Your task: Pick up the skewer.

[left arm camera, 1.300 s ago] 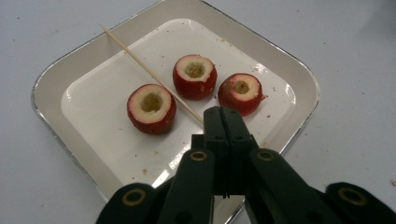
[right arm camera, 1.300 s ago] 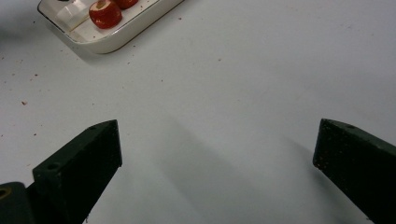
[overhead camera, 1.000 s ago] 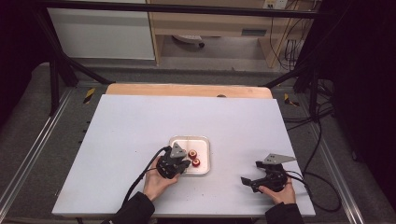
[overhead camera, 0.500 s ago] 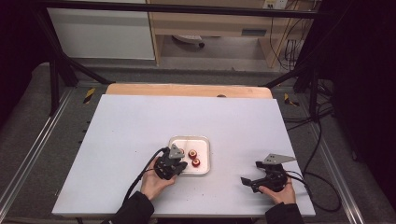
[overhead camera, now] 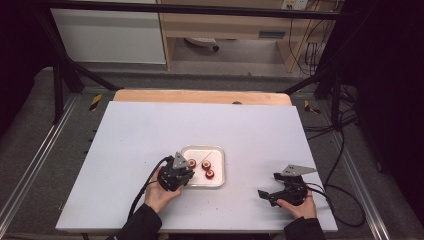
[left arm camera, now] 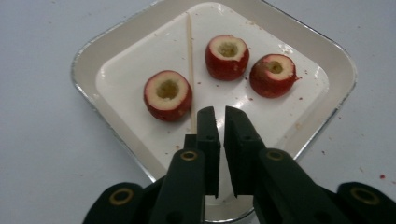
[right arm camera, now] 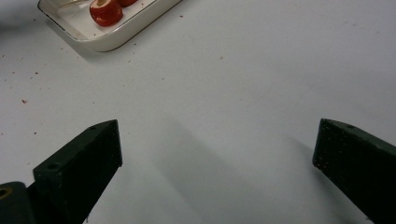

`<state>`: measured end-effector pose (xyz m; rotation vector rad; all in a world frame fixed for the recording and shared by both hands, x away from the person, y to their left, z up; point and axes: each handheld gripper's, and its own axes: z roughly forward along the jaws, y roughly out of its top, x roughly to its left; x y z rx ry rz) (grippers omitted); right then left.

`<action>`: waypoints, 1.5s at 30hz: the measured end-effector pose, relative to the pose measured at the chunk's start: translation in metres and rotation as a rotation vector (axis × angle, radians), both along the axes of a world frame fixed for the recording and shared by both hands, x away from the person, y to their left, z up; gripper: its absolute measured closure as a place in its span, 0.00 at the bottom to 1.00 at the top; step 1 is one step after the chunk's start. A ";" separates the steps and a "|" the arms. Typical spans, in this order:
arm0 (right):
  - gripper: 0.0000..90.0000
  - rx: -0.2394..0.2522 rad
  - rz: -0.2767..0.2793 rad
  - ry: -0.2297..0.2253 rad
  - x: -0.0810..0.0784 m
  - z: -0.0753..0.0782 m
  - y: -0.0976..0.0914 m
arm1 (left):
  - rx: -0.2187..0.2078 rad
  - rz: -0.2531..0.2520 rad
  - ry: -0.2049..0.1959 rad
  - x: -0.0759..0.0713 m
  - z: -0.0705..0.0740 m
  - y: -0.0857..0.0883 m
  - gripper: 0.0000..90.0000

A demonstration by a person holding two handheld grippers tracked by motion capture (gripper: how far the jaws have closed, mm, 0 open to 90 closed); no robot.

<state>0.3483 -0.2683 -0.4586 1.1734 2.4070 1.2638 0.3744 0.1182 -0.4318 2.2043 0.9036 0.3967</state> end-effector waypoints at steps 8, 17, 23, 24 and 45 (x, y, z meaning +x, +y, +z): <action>0.02 -0.005 0.003 0.003 0.001 -0.001 0.000 | 0.016 0.046 0.027 0.010 -0.003 -0.002 0.81; 0.02 -0.003 0.006 0.001 0.001 -0.001 0.000 | 0.063 0.057 0.020 0.013 -0.009 -0.008 0.88; 0.02 -0.002 0.005 0.001 0.001 -0.001 0.001 | 0.068 0.063 0.022 0.012 -0.010 -0.009 0.93; 0.02 -0.002 0.006 0.001 0.001 -0.001 0.000 | 0.073 0.068 0.018 0.011 -0.010 -0.010 0.96; 0.02 -0.003 0.010 0.001 0.001 0.000 0.000 | -0.012 0.049 -0.015 0.003 -0.002 -0.002 0.99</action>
